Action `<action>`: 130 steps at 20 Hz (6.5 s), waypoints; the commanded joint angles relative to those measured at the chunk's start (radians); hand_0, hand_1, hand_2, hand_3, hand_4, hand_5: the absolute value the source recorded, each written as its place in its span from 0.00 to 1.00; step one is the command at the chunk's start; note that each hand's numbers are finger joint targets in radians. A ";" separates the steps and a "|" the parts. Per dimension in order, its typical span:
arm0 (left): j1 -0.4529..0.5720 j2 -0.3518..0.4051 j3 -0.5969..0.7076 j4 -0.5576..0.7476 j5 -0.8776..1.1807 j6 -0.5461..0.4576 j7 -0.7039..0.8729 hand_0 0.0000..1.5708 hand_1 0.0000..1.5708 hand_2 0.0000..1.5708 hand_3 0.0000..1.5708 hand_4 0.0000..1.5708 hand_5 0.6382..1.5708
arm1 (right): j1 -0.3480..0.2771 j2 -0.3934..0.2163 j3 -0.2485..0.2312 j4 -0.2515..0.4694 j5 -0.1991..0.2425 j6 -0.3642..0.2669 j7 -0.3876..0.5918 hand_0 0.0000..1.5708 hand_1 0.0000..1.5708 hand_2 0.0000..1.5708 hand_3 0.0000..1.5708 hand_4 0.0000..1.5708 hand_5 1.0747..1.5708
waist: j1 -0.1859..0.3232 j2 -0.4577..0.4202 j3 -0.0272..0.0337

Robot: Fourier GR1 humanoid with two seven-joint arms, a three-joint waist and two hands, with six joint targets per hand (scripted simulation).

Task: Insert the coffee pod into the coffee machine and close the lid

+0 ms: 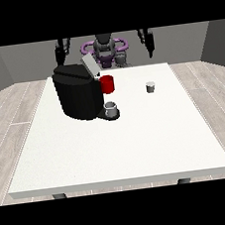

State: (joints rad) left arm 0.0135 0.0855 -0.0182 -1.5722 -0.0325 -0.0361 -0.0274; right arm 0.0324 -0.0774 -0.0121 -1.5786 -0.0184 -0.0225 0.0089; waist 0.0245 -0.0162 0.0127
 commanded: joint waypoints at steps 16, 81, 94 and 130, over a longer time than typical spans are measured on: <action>-0.033 0.113 0.088 0.041 -0.006 -0.111 -0.151 0.00 0.00 0.00 0.00 0.14 1.00 | -0.015 0.030 -0.084 0.054 -0.017 -0.066 -0.132 0.00 0.00 0.00 0.00 0.11 1.00 | -0.050 0.007 -0.0125; -0.619 0.328 0.069 1.058 -0.596 0.227 -0.261 0.65 0.65 0.71 0.57 0.18 1.00 | -0.265 0.076 0.025 0.162 0.013 -0.174 -0.085 0.00 0.00 0.00 0.00 0.27 1.00 | -0.190 0.255 -0.0132; -0.745 0.324 0.043 0.926 -0.578 0.013 -0.315 0.84 0.84 0.88 0.86 0.37 1.00 | -0.276 0.009 -0.102 0.336 -0.043 -0.109 -0.150 0.00 0.00 0.00 0.00 0.28 1.00 | -0.124 0.150 -0.0123; -1.191 0.401 0.149 0.937 -0.590 -0.106 -0.089 0.81 0.81 0.83 0.79 0.31 1.00 | -0.368 0.050 -0.006 0.211 0.021 -0.154 -0.047 0.00 0.00 0.00 0.00 0.31 1.00 | -0.324 0.255 -0.0126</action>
State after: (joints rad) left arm -1.1591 0.4787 0.1291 -0.6441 -0.6129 -0.1400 -0.1215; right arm -0.3424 -0.0369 -0.0321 -1.3594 -0.0106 -0.1653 -0.0476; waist -0.2927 0.2336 0.0001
